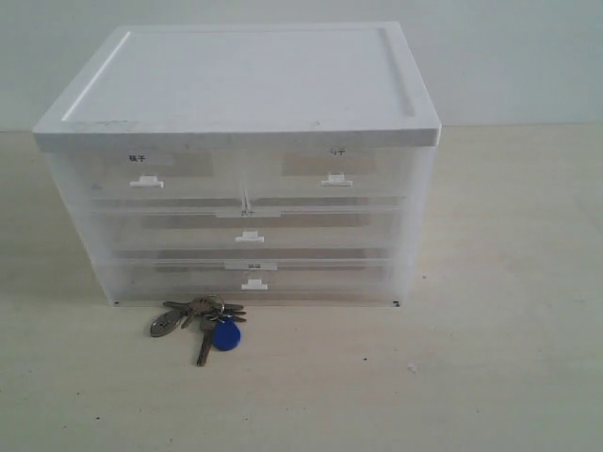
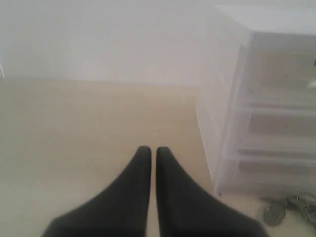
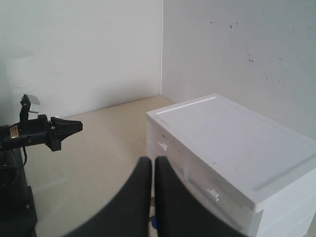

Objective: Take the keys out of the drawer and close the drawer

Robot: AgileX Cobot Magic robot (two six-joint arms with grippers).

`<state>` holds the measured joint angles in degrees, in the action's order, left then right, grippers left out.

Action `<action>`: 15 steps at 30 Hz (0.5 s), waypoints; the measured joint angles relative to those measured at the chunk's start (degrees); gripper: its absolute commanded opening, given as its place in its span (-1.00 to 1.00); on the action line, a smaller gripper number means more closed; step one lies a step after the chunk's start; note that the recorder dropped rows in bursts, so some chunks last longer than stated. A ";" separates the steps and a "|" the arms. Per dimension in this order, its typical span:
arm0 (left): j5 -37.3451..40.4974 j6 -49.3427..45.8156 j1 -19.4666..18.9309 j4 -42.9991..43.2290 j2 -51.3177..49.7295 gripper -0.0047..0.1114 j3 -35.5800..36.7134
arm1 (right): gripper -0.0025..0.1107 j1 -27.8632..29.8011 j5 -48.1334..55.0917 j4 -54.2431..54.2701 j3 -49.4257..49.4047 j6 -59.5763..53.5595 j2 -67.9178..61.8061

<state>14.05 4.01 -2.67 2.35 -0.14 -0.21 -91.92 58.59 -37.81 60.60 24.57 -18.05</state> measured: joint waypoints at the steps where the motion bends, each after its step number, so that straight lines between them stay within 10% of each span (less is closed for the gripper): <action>1: 1.70 -0.74 0.00 0.00 0.00 -0.84 0.00 | -0.96 0.00 0.00 0.00 0.00 0.00 0.00; 15: 3.12 -2.09 0.00 0.00 0.00 -0.84 0.00 | -0.96 0.00 0.00 0.00 0.00 0.00 0.00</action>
<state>17.16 1.92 -2.67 2.35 -0.14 -0.21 -91.92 58.59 -37.81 60.60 24.57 -18.05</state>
